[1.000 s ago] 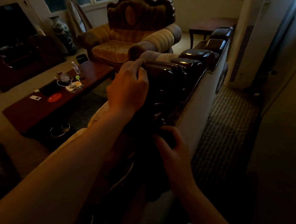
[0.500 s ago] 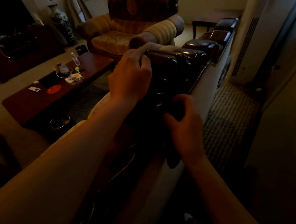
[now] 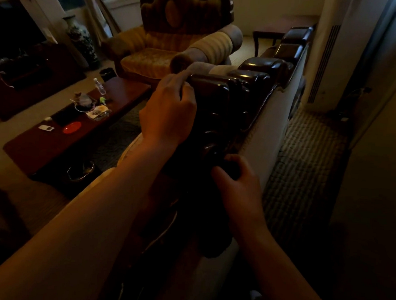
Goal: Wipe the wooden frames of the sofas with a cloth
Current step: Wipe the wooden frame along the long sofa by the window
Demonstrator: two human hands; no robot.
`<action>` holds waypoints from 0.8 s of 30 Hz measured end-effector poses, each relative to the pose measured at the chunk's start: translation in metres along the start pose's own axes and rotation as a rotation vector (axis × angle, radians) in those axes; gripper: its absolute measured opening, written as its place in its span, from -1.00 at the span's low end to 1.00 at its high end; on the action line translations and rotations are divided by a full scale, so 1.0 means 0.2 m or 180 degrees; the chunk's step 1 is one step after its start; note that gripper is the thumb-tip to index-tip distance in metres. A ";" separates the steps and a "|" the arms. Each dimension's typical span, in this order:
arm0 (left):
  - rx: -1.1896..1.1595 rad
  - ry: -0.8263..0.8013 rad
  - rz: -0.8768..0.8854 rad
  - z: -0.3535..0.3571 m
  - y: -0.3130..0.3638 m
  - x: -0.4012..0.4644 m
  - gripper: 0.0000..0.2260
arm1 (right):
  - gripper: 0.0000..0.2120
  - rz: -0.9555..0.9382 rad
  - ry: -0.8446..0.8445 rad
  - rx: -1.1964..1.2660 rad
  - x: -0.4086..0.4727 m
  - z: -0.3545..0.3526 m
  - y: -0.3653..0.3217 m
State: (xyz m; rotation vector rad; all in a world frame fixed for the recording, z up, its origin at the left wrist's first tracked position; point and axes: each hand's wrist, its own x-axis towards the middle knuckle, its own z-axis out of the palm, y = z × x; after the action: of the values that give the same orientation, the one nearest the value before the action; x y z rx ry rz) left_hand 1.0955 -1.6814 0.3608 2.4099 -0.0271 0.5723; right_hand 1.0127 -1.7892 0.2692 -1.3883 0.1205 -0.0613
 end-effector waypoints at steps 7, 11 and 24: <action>0.1515 0.0034 0.0586 -0.03 0.07 0.08 -0.66 | -0.82 -0.0535 0.0736 -0.0567 0.38 -0.07 0.05; 0.1543 -0.0228 0.1139 0.04 0.22 0.18 -0.76 | -0.78 -0.0231 0.1032 -0.0523 0.52 -0.10 0.08; 0.1279 -0.0521 0.1040 0.15 0.25 0.19 -0.82 | -0.82 -0.0330 0.0580 -0.0203 0.40 -0.10 0.09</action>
State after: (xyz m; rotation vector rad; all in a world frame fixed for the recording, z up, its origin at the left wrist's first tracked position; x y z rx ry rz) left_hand 1.1340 -1.7333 0.3854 2.8649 -0.4187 0.5653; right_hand 1.0897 -1.8151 0.2437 -1.4508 0.2037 -0.2726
